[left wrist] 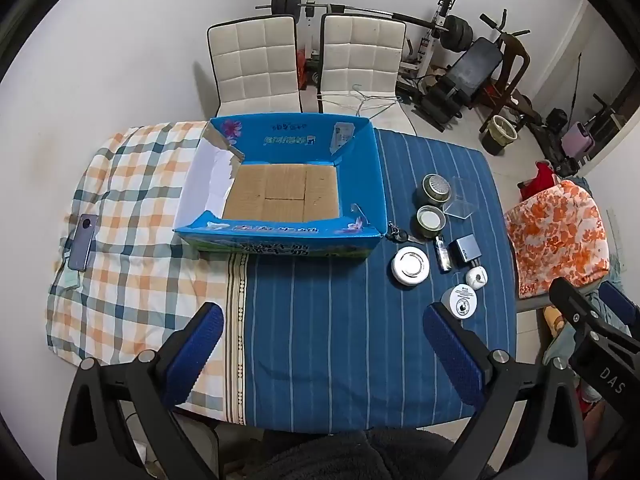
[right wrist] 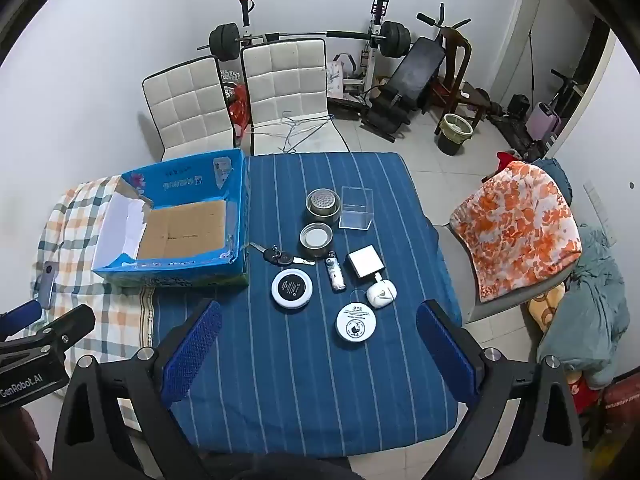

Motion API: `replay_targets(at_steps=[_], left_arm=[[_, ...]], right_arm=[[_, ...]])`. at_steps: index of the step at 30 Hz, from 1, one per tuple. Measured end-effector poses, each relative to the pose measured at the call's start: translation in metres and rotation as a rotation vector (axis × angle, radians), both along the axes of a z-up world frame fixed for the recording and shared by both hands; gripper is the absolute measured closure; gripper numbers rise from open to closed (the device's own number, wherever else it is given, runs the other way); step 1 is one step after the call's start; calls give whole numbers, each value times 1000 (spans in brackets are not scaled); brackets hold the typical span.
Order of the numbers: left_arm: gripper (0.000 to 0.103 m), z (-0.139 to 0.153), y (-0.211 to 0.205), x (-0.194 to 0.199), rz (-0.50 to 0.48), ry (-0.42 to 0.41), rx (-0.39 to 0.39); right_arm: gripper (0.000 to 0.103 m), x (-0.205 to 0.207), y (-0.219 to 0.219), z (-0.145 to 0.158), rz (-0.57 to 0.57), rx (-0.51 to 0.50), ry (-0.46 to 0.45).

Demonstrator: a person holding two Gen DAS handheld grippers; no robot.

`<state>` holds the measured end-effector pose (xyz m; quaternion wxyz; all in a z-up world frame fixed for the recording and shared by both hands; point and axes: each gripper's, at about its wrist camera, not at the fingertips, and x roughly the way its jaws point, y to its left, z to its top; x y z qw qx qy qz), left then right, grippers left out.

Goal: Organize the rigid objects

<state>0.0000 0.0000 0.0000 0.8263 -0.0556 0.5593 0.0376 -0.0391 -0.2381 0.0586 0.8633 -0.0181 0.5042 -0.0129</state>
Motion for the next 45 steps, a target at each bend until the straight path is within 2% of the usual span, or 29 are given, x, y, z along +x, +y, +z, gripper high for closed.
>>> replay_targets(at_steps=[6,26,36,45], left_arm=[[1,-1,1,0,0,0,-24],[1,0,2,-5,4,-7,-5],[1,21,14,-1,-8,-16,4],[0,23,14,-1,-8,-24,10]], right_arm=[[3,0,3,0,-1,12,-3],[3,-20,-3,11,-1,14,-52],[3,-24,4,16,-4,6,-68],[3,-27,4,17,-3,9,-69]])
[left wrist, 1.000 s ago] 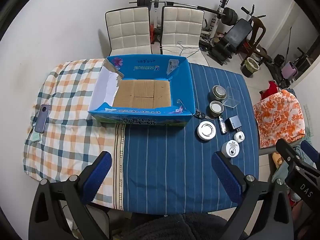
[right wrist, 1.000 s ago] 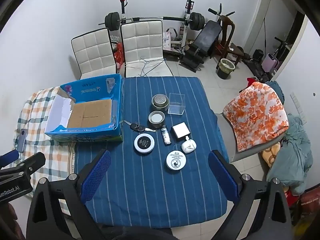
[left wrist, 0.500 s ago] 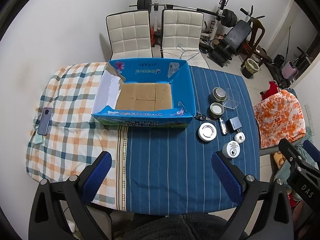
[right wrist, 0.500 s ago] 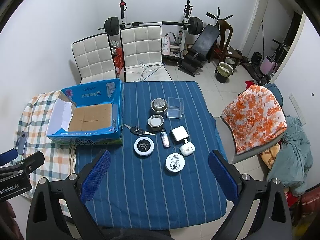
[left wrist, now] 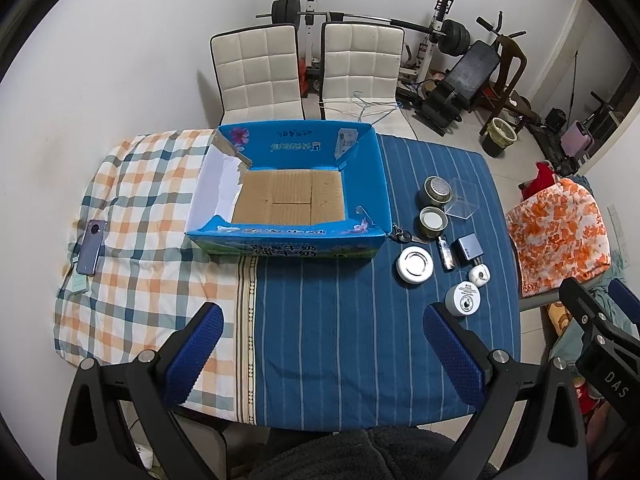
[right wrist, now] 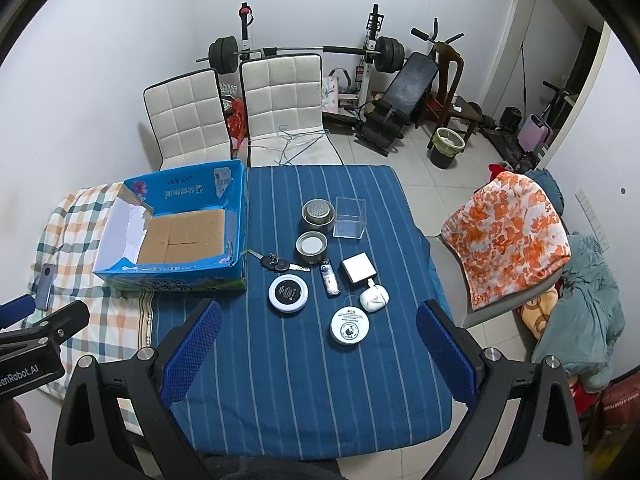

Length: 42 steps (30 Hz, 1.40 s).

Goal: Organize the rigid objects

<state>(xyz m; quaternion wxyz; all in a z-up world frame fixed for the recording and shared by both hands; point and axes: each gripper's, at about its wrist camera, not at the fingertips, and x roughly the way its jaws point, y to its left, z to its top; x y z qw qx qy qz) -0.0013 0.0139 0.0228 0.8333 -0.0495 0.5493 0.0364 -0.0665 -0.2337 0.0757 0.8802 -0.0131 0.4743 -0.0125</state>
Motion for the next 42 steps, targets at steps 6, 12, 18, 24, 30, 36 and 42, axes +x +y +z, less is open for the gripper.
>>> replay_targets(at_steps=[6,12,18,24,30,36,42], left_arm=[[1,1,0,1,-1,-2,0],[0,2,2,0,1,-8,3],[1,8,7,-1,5,-16,6],[0,9,9,-6,10,-27,7],[0,9,9,-6,8,-28,11],[0,9,10,-5,5,-25,10],[0,9,4,-2,0,-24,13]], right_arm=[[3,-2,-1,2,2,3,-3],[3,-4,3,6,9,5,-9],[3,-3,5,9,17,5,-13],[3,-2,5,7,23,9,-3],[3,-4,4,6,18,15,-6],[3,-3,2,0,23,31,17],[3,4,-3,-5,17,52,36]])
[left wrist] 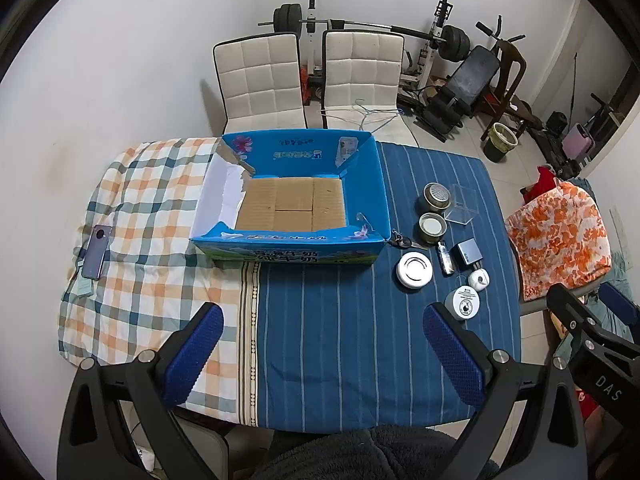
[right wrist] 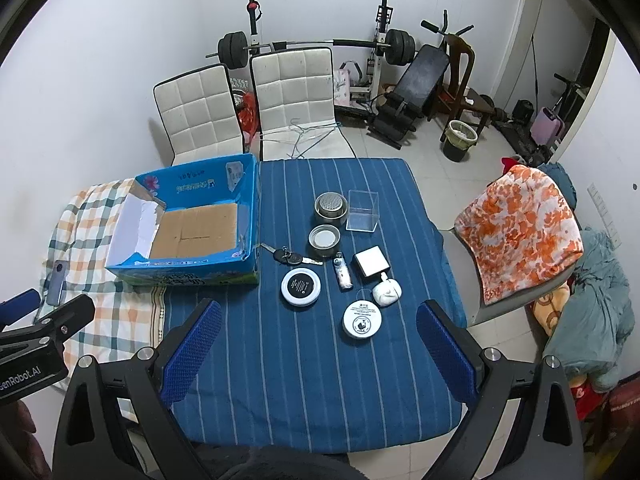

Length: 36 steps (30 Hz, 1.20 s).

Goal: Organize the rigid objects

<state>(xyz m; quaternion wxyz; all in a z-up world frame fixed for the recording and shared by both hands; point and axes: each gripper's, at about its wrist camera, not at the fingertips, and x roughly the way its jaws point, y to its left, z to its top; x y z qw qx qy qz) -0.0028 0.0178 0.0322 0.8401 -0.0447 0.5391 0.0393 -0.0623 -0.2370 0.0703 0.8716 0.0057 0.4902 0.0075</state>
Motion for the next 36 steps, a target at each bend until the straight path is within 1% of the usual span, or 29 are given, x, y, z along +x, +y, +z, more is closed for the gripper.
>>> replay_targets(at_steps=[3,6,9,11,13,14,15,18,19,21,22,24,26,27,28,29,31,34,36], left_arm=[[1,-2,-7,5,-7,3,0],[0,-8,-22,17,-25,2,1],[1,-14,-34,39,-45,0,-17],[0,-22,-47,63,-64,-4,-26],[1,-31,-60,90,-83,-14,-30],[1,-42,-71,113,-91,-14,-27],[0,-47,-75,121,-94,-14,-24],[1,-82,-99,181,-103,15,17],[1,-97,-108,201,-106,38,37],[0,-132,-126,247,-103,88,83],[0,-141,-130,258,-102,98,93],[0,-170,-144,290,-100,136,130],[1,-187,-149,303,-98,162,144],[1,-195,-151,308,-95,173,152],[1,-205,-153,315,-89,189,158],[1,-210,-150,319,-85,202,160],[1,-221,-149,326,-74,228,155],[1,-229,-146,329,-66,248,139],[1,-234,-146,331,-67,264,132]], right_arm=[[3,10,-7,-5,-10,12,18],[3,30,-23,-14,-39,28,35],[3,68,-49,-30,-90,41,63],[3,97,-67,-44,-120,37,75],[3,136,-85,-70,-143,55,117],[3,163,-95,-93,-144,88,147],[3,181,-100,-111,-139,111,175],[3,245,-120,-191,-157,206,326],[3,264,-124,-215,-170,216,353],[3,290,-126,-244,-178,208,373],[3,300,-126,-256,-176,210,382],[3,321,-125,-283,-177,206,413],[3,336,-126,-302,-188,210,439],[6,341,-128,-313,-198,226,464],[15,344,-132,-320,-204,253,476],[19,348,-138,-326,-205,282,486],[29,346,-145,-330,-196,323,485],[31,344,-150,-326,-193,253,477],[32,341,-158,-324,-204,234,484]])
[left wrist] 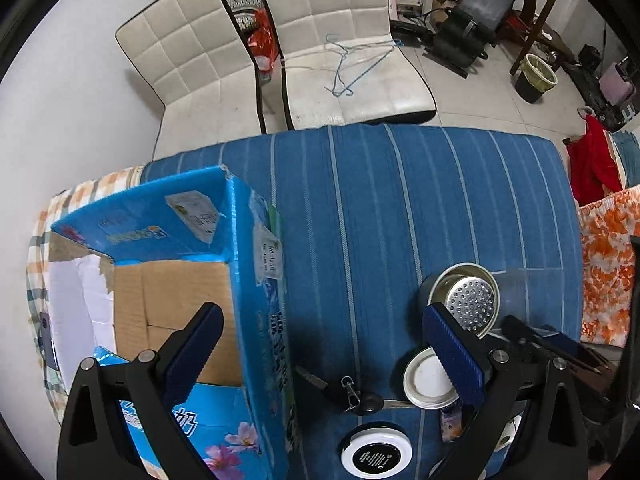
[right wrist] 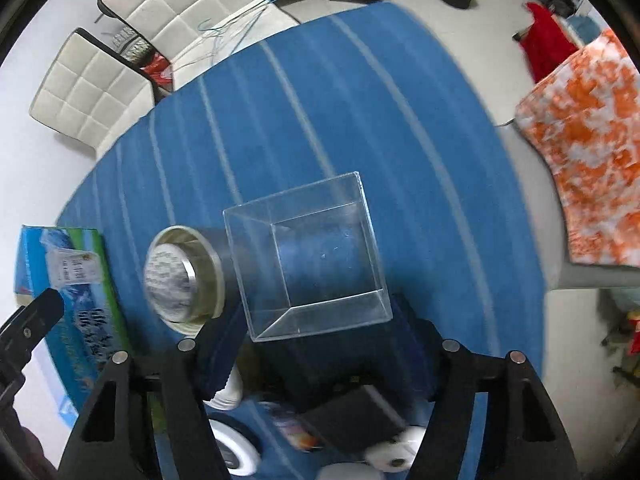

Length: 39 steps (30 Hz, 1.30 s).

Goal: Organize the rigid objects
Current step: 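Grasp the silver perforated-lid canister with the left tool while the right tool grasps the clear acrylic box, then carry the canister with the left tool while the right tool carries the acrylic box into the blue cardboard box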

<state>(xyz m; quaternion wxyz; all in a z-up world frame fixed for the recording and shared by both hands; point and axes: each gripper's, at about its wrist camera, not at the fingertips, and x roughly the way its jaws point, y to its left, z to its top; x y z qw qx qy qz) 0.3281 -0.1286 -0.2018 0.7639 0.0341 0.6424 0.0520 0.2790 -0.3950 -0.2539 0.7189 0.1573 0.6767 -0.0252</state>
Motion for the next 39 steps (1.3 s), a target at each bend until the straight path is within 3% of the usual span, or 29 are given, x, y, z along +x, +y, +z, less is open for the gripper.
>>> replay_targets(at_steps=[3,10,14,22,25,30,34,39], left_arm=[[0,-6,-7,4,-10,15,-9],[1,-19,-51,12,-106,64,-93],[1,-52,-69,19,-111,175,-170],[1,-106,-95,23,-145,306,-143],[8,-115,-99,19,-162,292,-108],[21,-101,-97,13,-165,222,-112],[34,-90,-95,7,-186,200,-109],[34,-82,-92,-1,-180,171,-115]], right_arm=[[32,-2,-17,-1,-8,-51,12],[31,7,-41,-7,2,24,32],[30,-2,-49,-6,0,14,41],[29,2,-43,-5,20,-38,49],[29,9,-40,-14,31,-72,75],[30,21,-43,-38,-2,-62,128],[32,25,-29,-40,17,-175,102],[33,17,-25,-36,16,-180,97]])
